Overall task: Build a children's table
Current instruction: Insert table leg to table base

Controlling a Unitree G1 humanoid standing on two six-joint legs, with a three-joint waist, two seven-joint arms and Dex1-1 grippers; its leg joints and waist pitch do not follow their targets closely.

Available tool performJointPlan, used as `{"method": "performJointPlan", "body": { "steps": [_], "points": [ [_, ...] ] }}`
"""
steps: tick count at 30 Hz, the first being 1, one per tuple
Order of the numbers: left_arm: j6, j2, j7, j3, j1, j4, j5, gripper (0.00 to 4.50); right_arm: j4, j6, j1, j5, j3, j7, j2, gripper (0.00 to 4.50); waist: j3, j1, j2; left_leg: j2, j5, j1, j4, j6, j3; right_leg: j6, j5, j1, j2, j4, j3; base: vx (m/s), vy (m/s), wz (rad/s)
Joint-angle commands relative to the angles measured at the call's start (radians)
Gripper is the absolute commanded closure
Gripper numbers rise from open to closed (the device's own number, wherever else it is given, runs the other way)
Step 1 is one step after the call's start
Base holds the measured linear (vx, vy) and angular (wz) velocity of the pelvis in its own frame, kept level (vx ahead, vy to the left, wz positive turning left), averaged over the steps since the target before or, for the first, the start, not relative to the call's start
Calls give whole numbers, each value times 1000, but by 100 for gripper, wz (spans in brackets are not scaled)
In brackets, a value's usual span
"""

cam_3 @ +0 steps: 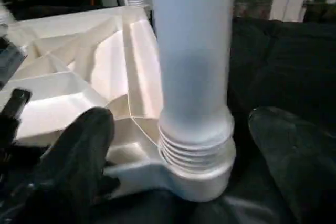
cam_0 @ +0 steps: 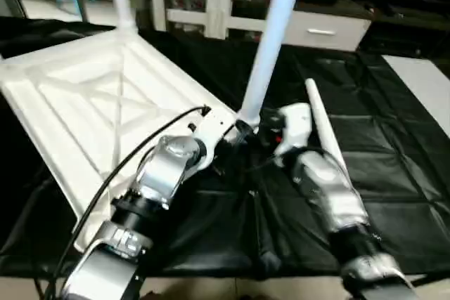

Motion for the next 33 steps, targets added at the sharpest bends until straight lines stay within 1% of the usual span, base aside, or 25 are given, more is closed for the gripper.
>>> {"method": "performJointPlan", "body": {
  "steps": [1, 2, 3, 4, 5, 7, 8, 9, 10, 11, 13, 14, 15, 17, 18, 19, 21, 22, 23, 25, 26, 27, 30, 32, 33],
  "points": [
    [-35, 6, -38, -18, 0, -53, -14, 450, -54, 35, 14, 22, -20, 27, -31, 5, -68, 4, 13, 15, -79, 13, -68, 63, 5, -237, -6, 68, -30, -41, 28, 0, 0, 0],
    [-50, 45, -106, -38, 28, -83, -28, 450, -124, 89, 46, 35, -24, 103, -113, 5, -66, 5, 18, 14, -97, 13, -69, 60, 5, -235, -25, 70, -29, -44, 28, 0, 0, 0],
    [-50, 45, -106, -38, 28, -83, -28, 450, -124, 89, 46, 35, -24, 103, -113, 5, -67, 9, 15, 17, -98, 15, -67, 61, 6, -237, -19, 69, -30, -41, 29, 0, 0, 0],
    [-64, 68, -152, -49, 44, -99, -41, 450, -155, 117, 61, 40, -17, 154, -160, 5, -65, 8, 16, 17, -100, 12, -69, 59, 5, -240, -24, 68, -30, -42, 29, 0, 0, 0],
    [-62, 86, -191, -57, 56, -115, -56, 450, -175, 136, 71, 42, -10, 200, -199, 5, -63, 9, 18, 17, -125, 14, -70, 59, 6, -236, -60, 67, -28, -47, 28, 0, 0, 0],
    [-61, 133, -277, -75, 84, -150, -85, 450, -200, 162, 87, 59, 7, 297, -265, 5, -62, 13, 19, 19, -148, 15, -71, 53, 5, -229, -97, 67, -31, -49, 28, 0, 0, 0],
    [-61, 133, -277, -75, 84, -150, -85, 450, -200, 162, 87, 59, 7, 297, -265, 5, -62, 12, 20, 21, -163, 15, -72, 46, 5, -226, -126, 64, -33, -51, 29, 0, 0, 0],
    [-70, 158, -317, -85, 97, -168, -97, 450, -215, 175, 94, 73, 15, 344, -293, 5, -62, 11, 19, 21, -164, 15, -71, 44, 5, -226, -130, 62, -32, -52, 29, 0, 0, 0],
    [-72, 187, -365, -95, 112, -189, -114, 450, -233, 188, 100, 90, 24, 399, -321, 5, -64, 15, 21, 21, -164, 16, -71, 44, 4, -226, -131, 65, -32, -50, 28, 0, 0, 0],
    [-72, 187, -365, -95, 112, -189, -114, 450, -233, 188, 100, 90, 24, 399, -321, 5, -64, 16, 19, 22, -158, 15, -71, 45, 4, -227, -122, 66, -33, -48, 29, 0, 0, 0],
    [-78, 208, -398, -103, 121, -202, -123, 450, -244, 194, 103, 100, 31, 433, -337, 5, -66, 19, 21, 22, -131, 19, -68, 47, 5, -239, -85, 62, -31, -43, 27, 0, 0, 0],
    [-82, 235, -443, -114, 134, -222, -139, 450, -256, 205, 101, 109, 43, 473, -356, 5, -65, 21, 20, 20, -119, 19, -66, 52, 9, -246, -68, 60, -29, -42, 28, 0, 0, 0],
    [-87, 239, -451, -116, 136, -226, -140, 450, -258, 209, 101, 111, 45, 480, -359, 5, -66, 27, 16, 21, -111, 20, -66, 57, 8, -249, -61, 63, -31, -39, 28, 0, 0, 0],
    [-116, 281, -523, -136, 158, -258, -159, 450, -269, 237, 94, 128, 70, 547, -384, 5, -66, 28, 16, 22, -105, 20, -65, 61, 8, -249, -61, 64, -30, -37, 27, 0, 0, 0],
    [-126, 302, -557, -145, 170, -276, -167, 450, -272, 248, 87, 131, 85, 580, -394, 5, -64, 27, 18, 21, -109, 20, -66, 60, 10, -249, -71, 61, -31, -38, 28, 0, 0, 0],
    [-128, 318, -574, -154, 176, -286, -165, 450, -271, 249, 78, 125, 98, 605, -399, 5, -65, 28, 15, 23, -119, 21, -65, 58, 10, -250, -87, 61, -32, -39, 28, 0, 0, 0],
    [-128, 318, -574, -154, 176, -286, -165, 450, -271, 249, 78, 125, 98, 605, -399, 5, -63, 28, 16, 23, -130, 20, -66, 51, 10, -244, -107, 60, -32, -40, 28, 0, 0, 0],
    [-125, 335, -589, -162, 180, -292, -159, 450, -263, 241, 61, 110, 119, 636, -401, 5, -62, 30, 16, 23, -150, 22, -67, 41, 10, -239, -134, 57, -34, -42, 29, 0, 0, 0],
    [-123, 338, -591, -165, 180, -290, -156, 450, -256, 234, 53, 104, 127, 650, -401, 5, -61, 29, 14, 23, -170, 18, -68, 30, 8, -229, -168, 59, -35, -43, 29, 0, 0, 0],
    [-132, 347, -591, -168, 180, -289, -148, 450, -240, 234, 37, 98, 146, 683, -402, 5, -59, 28, 15, 23, -203, 19, -69, 16, 7, -215, -211, 55, -35, -47, 30, 0, 0, 0],
    [-134, 350, -592, -171, 180, -289, -149, 450, -232, 230, 31, 95, 151, 691, -400, 5, -58, 29, 11, 24, -225, 19, -69, 9, 7, -204, -244, 54, -37, -51, 31, 0, 0, 0],
    [-136, 352, -592, -172, 179, -288, -149, 450, -225, 226, 24, 94, 157, 699, -397, 5, -59, 29, 13, 23, -228, 20, -69, 3, 6, -196, -257, 53, -38, -51, 32, 0, 0, 0],
    [-141, 356, -594, -175, 179, -288, -152, 450, -210, 213, 6, 88, 174, 717, -384, 5, -61, 29, 10, 22, -221, 16, -68, -1, 4, -186, -263, 55, -38, -49, 31, 0, 0, 0],
    [-143, 356, -597, -177, 180, -289, -146, 450, -188, 192, -11, 70, 188, 735, -372, 38, -63, 27, 10, 21, -197, 15, -66, 2, 4, -193, -235, 54, -36, -46, 30, 0, 0, 0],
    [-144, 357, -598, -178, 180, -289, -145, 450, -183, 189, -15, 67, 191, 741, -371, 38, -63, 27, 10, 21, -197, 15, -66, 2, 4, -193, -235, 54, -36, -46, 30, 0, 0, 0]
  ]
}}
